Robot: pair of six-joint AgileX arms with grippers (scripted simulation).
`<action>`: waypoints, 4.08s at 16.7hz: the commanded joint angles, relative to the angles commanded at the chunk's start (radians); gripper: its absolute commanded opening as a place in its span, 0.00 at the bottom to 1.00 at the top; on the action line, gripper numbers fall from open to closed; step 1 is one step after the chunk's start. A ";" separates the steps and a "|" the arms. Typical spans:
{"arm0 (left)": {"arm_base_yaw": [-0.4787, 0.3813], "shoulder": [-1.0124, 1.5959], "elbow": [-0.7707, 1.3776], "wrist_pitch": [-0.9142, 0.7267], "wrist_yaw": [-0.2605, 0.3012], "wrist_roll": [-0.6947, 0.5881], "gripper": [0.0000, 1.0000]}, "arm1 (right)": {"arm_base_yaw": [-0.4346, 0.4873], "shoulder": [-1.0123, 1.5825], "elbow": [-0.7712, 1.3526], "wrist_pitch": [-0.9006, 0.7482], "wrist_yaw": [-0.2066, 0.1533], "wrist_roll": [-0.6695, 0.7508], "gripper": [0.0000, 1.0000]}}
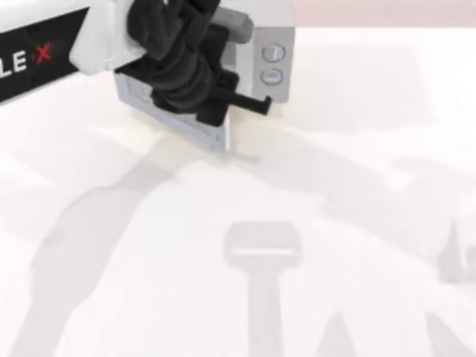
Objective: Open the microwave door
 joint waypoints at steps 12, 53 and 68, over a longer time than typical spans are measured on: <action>0.019 -0.040 -0.042 0.017 0.033 0.061 0.00 | 0.000 0.000 0.000 0.000 0.000 0.000 1.00; 0.067 -0.111 -0.129 0.029 0.118 0.207 0.00 | 0.000 0.000 0.000 0.000 0.000 0.000 1.00; 0.072 -0.118 -0.138 0.030 0.137 0.229 0.00 | 0.000 0.000 0.000 0.000 0.000 0.000 1.00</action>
